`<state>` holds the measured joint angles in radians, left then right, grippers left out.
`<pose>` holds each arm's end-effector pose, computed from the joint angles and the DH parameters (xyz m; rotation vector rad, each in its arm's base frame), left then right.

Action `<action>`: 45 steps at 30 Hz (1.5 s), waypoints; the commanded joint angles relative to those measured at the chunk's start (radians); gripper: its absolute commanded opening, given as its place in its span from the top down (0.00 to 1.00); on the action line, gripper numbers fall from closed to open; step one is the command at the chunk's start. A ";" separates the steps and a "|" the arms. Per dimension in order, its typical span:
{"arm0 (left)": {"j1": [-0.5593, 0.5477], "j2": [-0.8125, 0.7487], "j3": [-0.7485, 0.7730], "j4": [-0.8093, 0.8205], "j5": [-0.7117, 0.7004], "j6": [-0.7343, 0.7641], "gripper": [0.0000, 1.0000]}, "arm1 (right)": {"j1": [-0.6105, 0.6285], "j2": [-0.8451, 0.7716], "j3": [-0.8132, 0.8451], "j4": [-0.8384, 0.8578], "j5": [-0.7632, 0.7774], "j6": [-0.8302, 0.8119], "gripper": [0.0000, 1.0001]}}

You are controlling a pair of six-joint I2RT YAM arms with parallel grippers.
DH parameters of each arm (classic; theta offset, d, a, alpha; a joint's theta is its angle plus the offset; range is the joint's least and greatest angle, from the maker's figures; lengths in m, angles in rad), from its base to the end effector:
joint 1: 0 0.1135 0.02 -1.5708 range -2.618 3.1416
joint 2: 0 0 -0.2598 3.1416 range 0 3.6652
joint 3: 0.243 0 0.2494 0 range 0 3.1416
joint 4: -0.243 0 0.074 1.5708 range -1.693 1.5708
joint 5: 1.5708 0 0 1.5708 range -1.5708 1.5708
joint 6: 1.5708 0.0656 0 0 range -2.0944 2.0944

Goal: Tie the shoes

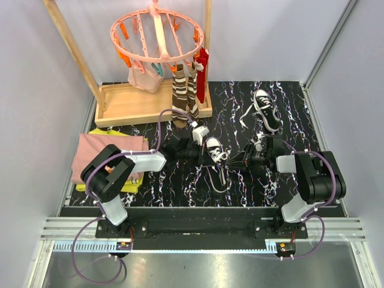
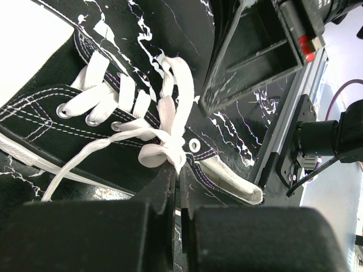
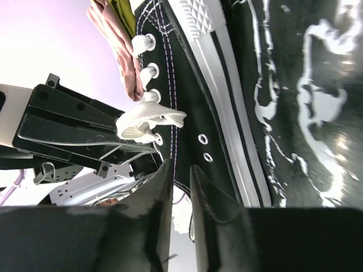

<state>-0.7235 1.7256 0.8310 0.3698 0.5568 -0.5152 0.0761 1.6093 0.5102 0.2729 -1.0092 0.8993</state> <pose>0.2548 -0.2713 0.1540 0.6066 2.2135 -1.2850 0.2623 0.0757 0.1046 0.4965 2.4598 1.6457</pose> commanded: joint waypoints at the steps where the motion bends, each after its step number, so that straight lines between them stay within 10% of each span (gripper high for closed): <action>1: 0.002 0.009 -0.007 0.072 -0.017 -0.005 1.00 | 0.040 0.008 0.033 0.118 0.030 0.055 0.71; 24: 0.004 0.005 -0.009 0.066 -0.009 -0.002 1.00 | 0.053 0.169 0.091 0.350 0.089 0.194 0.63; 37: 0.013 -0.040 -0.023 0.018 0.012 0.043 1.00 | 0.063 0.098 0.102 0.224 0.129 0.076 0.99; 45: 0.044 -0.101 -0.056 -0.092 0.023 0.119 1.00 | 0.063 0.049 0.157 0.106 0.162 -0.078 1.00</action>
<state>-0.6968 1.6814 0.7845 0.3210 0.5617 -0.4519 0.1322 1.7149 0.6159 0.4393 -0.8803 0.9413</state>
